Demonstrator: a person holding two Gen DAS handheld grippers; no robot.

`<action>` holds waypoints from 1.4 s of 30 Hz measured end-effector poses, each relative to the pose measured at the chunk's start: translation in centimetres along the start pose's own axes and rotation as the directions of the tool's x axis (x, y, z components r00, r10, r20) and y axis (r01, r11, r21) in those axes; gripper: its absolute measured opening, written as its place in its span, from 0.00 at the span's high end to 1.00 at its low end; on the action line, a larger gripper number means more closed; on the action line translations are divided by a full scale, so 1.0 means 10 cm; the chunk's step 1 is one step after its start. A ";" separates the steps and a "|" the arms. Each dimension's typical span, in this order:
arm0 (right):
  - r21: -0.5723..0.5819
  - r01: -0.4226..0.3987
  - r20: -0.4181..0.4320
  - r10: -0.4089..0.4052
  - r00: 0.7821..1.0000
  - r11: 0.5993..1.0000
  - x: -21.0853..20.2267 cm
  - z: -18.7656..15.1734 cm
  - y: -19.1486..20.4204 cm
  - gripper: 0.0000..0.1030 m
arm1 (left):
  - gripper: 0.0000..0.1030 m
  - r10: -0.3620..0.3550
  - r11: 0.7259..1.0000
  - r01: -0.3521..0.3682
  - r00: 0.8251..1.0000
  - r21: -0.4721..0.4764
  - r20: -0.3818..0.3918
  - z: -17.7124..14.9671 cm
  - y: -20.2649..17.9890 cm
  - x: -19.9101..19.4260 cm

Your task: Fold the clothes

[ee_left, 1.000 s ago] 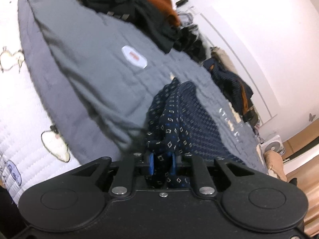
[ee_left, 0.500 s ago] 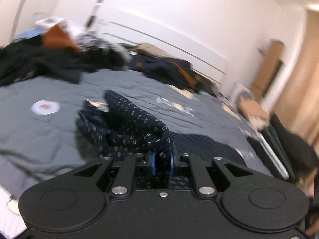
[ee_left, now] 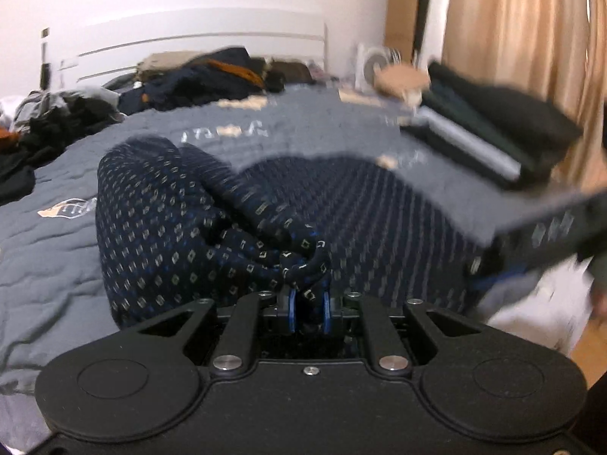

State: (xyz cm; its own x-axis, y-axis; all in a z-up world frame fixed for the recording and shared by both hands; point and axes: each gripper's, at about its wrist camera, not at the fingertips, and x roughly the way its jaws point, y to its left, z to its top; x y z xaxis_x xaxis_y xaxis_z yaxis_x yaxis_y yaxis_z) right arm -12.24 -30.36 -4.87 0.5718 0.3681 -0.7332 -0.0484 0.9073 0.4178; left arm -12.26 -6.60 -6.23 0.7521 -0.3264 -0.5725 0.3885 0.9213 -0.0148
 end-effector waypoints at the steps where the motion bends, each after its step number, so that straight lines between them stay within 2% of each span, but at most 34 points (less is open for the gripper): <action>1: 0.006 0.000 -0.001 0.000 1.000 1.000 0.00 0.00 -0.01 0.39 | 0.88 0.009 1.000 -0.008 1.000 0.023 -0.017 -0.03 -0.04 0.04; 4: 0.024 -0.004 -0.003 0.004 1.000 1.000 0.02 0.01 -0.05 0.39 | 0.85 0.019 0.999 -0.018 0.999 0.039 -0.028 -0.07 -0.05 0.08; 7: 0.031 -0.011 0.001 0.011 1.000 0.999 0.02 0.03 -0.06 0.39 | 0.65 -0.032 0.999 0.032 0.999 -0.004 -0.024 -0.06 0.01 0.00; 11: 0.051 -0.030 0.020 0.029 0.999 0.998 0.01 0.08 -0.12 0.39 | 0.64 -0.095 0.993 0.095 0.995 -0.065 0.002 -0.02 0.08 -0.24; 13: 0.058 -0.036 0.034 0.034 0.999 0.998 0.02 0.10 -0.14 0.39 | 0.58 -0.095 0.989 0.099 0.995 -0.109 0.042 0.01 0.19 -0.38; 16: 0.043 -0.073 0.046 0.071 0.996 0.996 0.06 0.11 -0.09 0.39 | 0.55 -0.072 0.979 0.089 0.993 -0.183 0.098 0.07 0.38 -0.52; 19: 0.027 -0.110 0.058 0.108 0.992 0.994 0.10 0.11 -0.04 0.39 | 0.49 -0.018 0.956 0.058 0.990 -0.287 0.137 0.14 0.59 -0.57; 23: -0.004 -0.177 0.047 0.177 0.983 0.984 0.18 0.09 0.09 0.39 | 0.49 0.022 0.905 0.032 0.992 -0.424 0.122 0.11 0.83 -0.55; 25: -0.011 -0.208 0.032 0.208 0.978 0.978 0.24 0.07 0.16 0.39 | 0.49 0.021 0.888 0.036 0.993 -0.458 0.118 0.11 0.90 -0.56; 35: 0.019 -0.293 -0.003 0.294 0.956 0.956 0.54 0.04 0.40 0.39 | 0.43 0.025 0.890 0.027 0.994 -0.455 0.107 0.08 0.92 -0.58; 42: -0.025 -0.284 -0.006 0.284 0.959 0.959 0.69 0.00 0.58 0.39 | 0.43 0.044 0.870 0.003 0.995 -0.492 0.085 0.03 1.05 -0.59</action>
State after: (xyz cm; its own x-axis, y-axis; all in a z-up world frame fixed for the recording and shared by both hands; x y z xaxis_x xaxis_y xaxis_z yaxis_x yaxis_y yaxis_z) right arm -8.56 -22.51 -7.51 0.5296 0.6118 -0.5876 -0.2295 0.7702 0.5951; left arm -12.43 4.93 -2.81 0.8108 -0.3023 -0.5012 0.0787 0.9049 -0.4183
